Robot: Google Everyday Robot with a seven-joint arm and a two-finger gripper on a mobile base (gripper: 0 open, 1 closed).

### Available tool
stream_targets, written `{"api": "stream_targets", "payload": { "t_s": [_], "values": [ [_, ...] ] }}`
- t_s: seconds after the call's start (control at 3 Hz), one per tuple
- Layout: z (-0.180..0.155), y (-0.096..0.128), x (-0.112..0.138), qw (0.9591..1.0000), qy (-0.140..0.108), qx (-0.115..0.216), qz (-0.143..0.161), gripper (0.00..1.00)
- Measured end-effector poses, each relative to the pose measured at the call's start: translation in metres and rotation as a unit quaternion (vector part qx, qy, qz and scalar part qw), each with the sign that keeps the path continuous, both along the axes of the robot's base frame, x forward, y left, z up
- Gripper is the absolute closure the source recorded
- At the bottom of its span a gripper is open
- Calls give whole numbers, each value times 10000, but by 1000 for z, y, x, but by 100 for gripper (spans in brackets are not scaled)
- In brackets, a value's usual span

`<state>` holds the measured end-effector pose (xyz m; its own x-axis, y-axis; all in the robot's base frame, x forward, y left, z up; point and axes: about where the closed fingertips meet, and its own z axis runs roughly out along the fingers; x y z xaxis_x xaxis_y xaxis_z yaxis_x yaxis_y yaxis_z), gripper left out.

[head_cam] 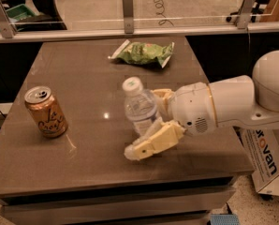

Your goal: Move blue plastic bottle near green jalapeno chip bag

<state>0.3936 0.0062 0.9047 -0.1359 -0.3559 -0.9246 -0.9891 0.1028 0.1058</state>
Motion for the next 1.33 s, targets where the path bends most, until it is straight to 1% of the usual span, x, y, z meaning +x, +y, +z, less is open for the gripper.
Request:
{"api": "stream_targets", "payload": {
  "t_s": [0.33, 0.67, 1.0, 1.33],
  "values": [
    [2, 5, 4, 9997, -44, 227, 8, 41],
    [5, 0, 10, 9995, -116, 301, -39, 64],
    [3, -6, 9, 9995, -181, 256, -34, 87],
    [1, -13, 9, 9996, -207, 203, -40, 100]
  ]
}}
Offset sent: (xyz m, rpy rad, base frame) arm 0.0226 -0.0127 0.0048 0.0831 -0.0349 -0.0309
